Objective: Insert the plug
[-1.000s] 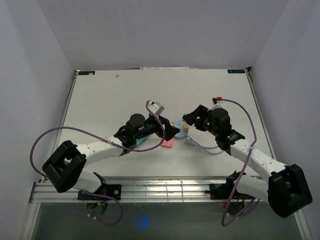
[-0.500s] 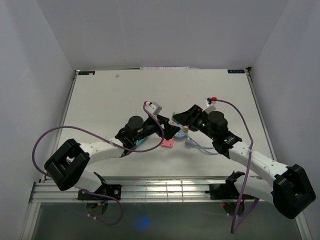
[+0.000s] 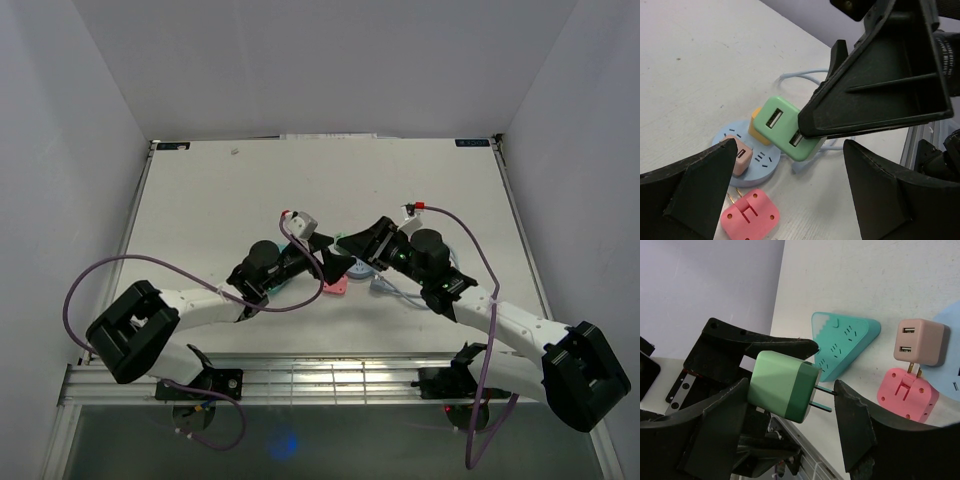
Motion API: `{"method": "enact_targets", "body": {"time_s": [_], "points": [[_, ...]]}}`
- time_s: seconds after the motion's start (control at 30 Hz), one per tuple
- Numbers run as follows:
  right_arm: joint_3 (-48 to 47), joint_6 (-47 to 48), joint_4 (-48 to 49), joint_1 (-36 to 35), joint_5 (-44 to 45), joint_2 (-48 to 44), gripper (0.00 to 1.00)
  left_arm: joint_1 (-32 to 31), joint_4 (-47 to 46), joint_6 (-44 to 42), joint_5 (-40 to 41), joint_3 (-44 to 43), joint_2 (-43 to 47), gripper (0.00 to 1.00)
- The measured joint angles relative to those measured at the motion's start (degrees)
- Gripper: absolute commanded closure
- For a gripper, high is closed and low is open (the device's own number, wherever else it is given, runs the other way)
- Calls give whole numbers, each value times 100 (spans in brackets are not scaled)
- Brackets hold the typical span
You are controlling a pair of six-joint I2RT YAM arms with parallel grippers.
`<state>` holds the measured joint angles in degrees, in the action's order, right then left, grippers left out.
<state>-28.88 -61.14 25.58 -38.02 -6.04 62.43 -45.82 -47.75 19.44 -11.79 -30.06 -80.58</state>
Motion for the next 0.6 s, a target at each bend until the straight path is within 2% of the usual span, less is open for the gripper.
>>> {"method": "enact_targets", "body": {"time_s": [0.47,0.6], "points": [[-4,-175,-170,2,-669,-48,47,72,-837,-866,-1255,450,365,2],[-4,-203,-258,2,-850,-107,47,76,-868,-997,-1427,450,365,7]]}}
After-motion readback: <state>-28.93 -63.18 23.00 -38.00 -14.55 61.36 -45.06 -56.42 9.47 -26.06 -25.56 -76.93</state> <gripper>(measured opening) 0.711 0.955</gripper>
